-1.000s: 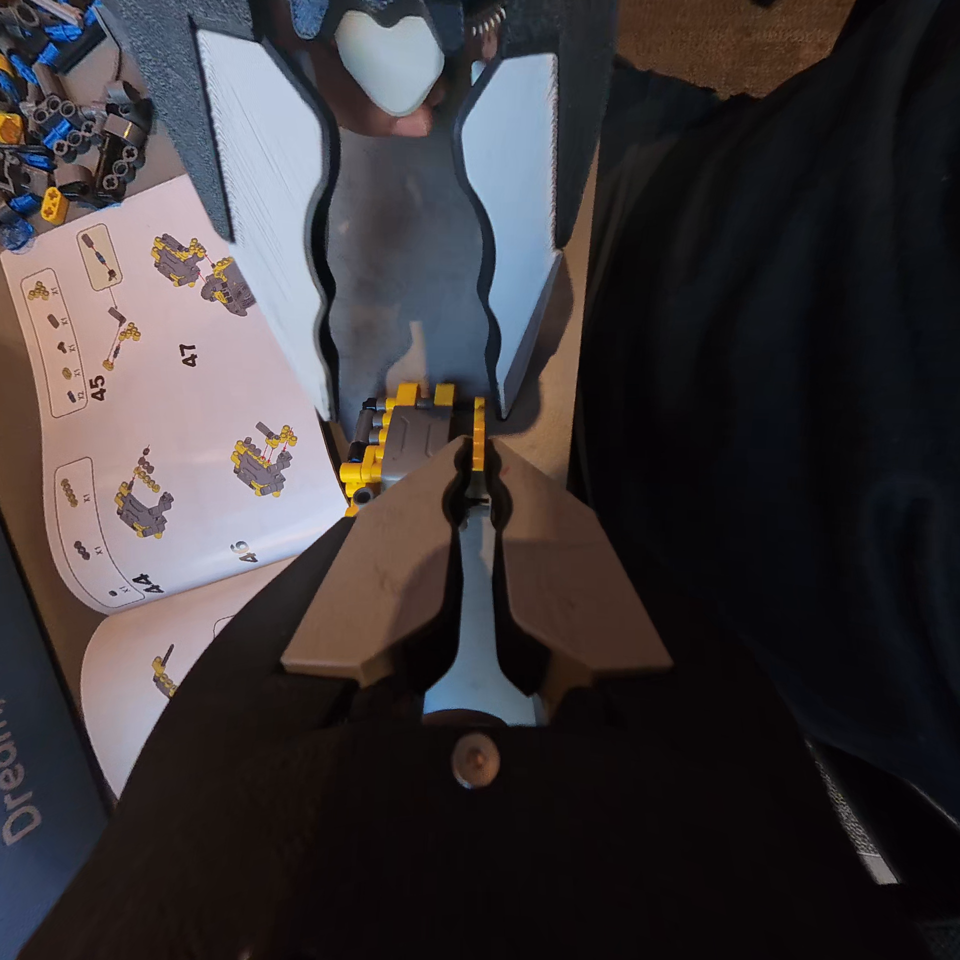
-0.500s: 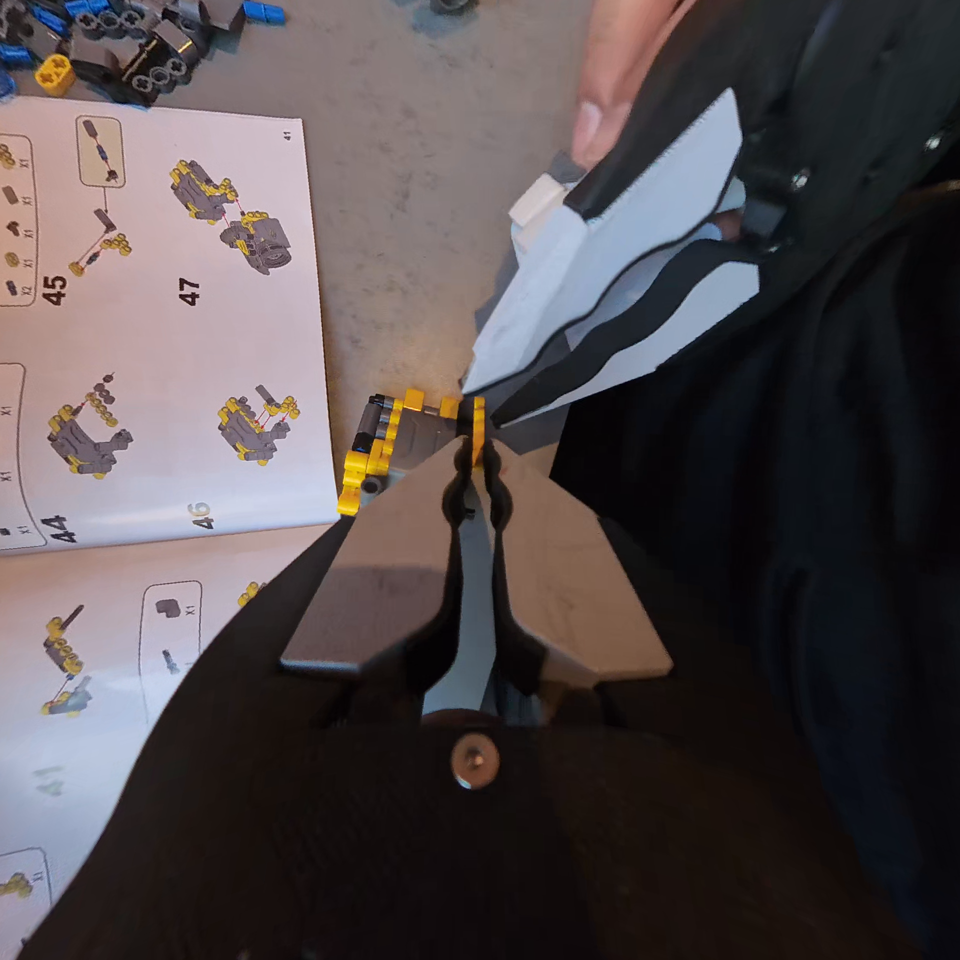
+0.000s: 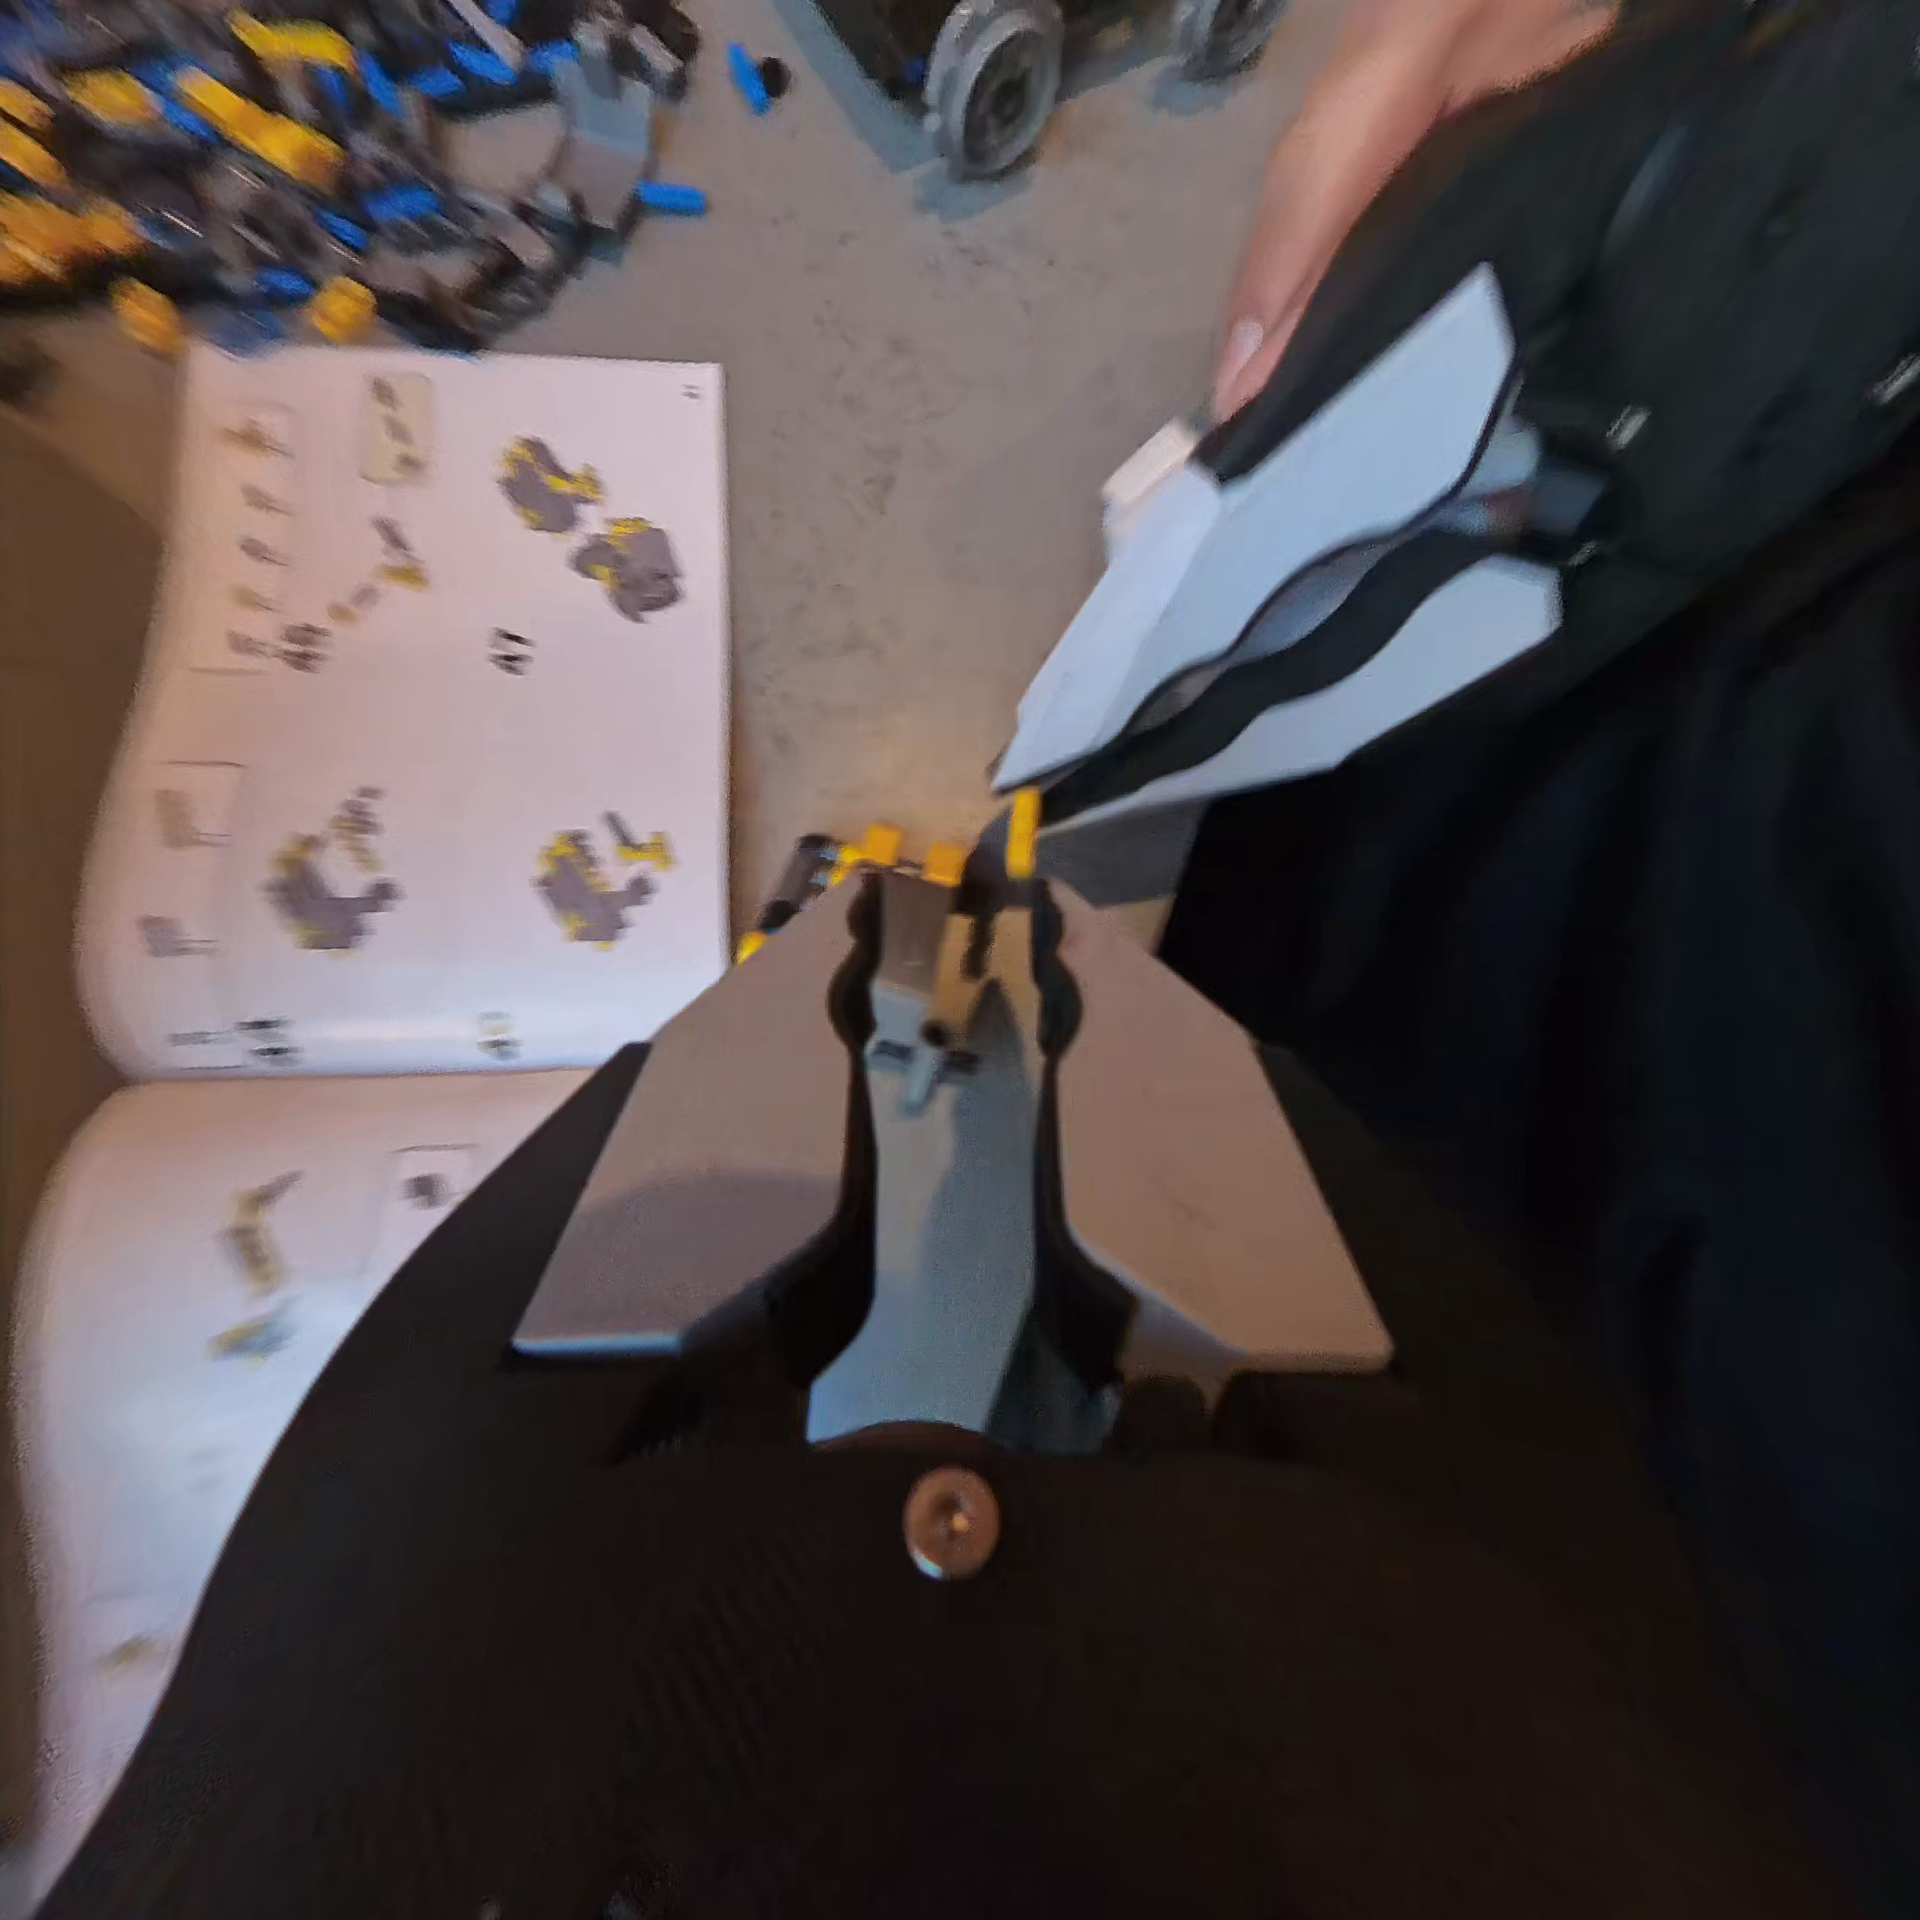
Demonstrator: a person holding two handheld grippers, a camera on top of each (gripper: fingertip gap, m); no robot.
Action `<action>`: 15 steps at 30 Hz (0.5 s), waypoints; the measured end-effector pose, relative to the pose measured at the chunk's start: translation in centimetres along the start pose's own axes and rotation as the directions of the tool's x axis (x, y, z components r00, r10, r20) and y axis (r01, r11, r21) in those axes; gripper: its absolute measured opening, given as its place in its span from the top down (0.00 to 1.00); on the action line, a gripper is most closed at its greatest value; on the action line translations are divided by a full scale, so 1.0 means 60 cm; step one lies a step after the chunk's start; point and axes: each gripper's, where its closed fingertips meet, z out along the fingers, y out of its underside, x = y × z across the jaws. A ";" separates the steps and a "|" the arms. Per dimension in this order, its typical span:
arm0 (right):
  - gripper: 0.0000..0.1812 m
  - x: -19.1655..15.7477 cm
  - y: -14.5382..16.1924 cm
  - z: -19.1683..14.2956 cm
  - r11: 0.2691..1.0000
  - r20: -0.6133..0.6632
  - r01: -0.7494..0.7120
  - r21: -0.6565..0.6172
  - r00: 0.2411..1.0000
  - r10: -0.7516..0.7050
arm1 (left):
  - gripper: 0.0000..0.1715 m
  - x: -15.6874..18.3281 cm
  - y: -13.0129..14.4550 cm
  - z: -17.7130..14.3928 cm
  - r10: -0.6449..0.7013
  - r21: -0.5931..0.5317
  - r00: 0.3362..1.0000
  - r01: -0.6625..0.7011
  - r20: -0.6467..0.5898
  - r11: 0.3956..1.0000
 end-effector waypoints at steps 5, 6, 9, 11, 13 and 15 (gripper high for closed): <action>0.96 0.008 0.030 -0.021 0.995 0.000 -0.098 -0.009 0.995 0.098 | 0.69 -0.024 0.024 0.013 0.325 -0.195 0.919 -0.284 0.223 0.939; 0.96 0.009 0.033 -0.025 0.994 -0.001 -0.111 -0.007 0.994 0.111 | 0.68 -0.025 0.032 0.022 0.362 -0.244 0.906 -0.308 0.222 0.920; 0.96 0.011 0.033 -0.034 0.990 -0.002 -0.138 0.009 0.990 0.139 | 0.76 -0.042 0.046 0.034 0.461 -0.354 0.853 -0.364 0.245 0.862; 0.96 0.011 0.032 -0.039 0.988 0.004 -0.152 0.018 0.988 0.152 | 0.85 -0.057 0.048 0.034 0.509 -0.398 0.818 -0.387 0.268 0.832; 0.96 0.013 0.035 -0.044 0.987 0.004 -0.160 0.020 0.987 0.160 | 0.85 -0.057 0.045 0.035 0.484 -0.392 0.838 -0.369 0.251 0.843; 0.96 0.019 0.037 -0.053 0.985 -0.004 -0.170 0.025 0.985 0.170 | 0.86 -0.044 0.039 0.036 0.385 -0.348 0.900 -0.301 0.205 0.888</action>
